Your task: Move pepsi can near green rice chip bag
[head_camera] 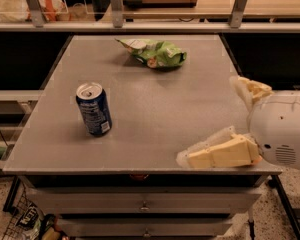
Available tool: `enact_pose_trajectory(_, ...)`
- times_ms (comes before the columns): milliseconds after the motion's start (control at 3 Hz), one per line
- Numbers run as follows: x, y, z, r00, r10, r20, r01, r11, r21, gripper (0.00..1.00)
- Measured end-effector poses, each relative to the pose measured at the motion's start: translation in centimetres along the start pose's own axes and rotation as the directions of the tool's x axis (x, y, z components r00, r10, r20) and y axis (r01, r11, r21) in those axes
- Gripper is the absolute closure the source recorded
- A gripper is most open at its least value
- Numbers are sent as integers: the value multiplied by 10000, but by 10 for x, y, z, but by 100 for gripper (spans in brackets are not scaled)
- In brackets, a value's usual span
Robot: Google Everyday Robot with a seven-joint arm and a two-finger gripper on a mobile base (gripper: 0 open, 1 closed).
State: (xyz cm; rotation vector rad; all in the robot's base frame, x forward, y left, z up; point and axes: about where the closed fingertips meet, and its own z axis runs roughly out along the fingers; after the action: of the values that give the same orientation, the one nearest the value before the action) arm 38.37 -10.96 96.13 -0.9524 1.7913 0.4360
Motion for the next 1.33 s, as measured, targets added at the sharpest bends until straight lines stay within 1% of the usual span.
enact_pose_trajectory(333, -8, 16, 19, 9931, 649, 972, -613, 9973, -404, 0)
enact_pose_trajectory(667, -27, 16, 18, 9796, 1161, 1640, -1094, 9928, -496, 0)
enact_pose_trajectory(1000, -27, 16, 18, 9797, 1163, 1630, -1096, 9927, -497, 0)
enact_pose_trajectory(1333, -26, 22, 41, 9837, 904, 1553, -722, 9903, -1191, 0)
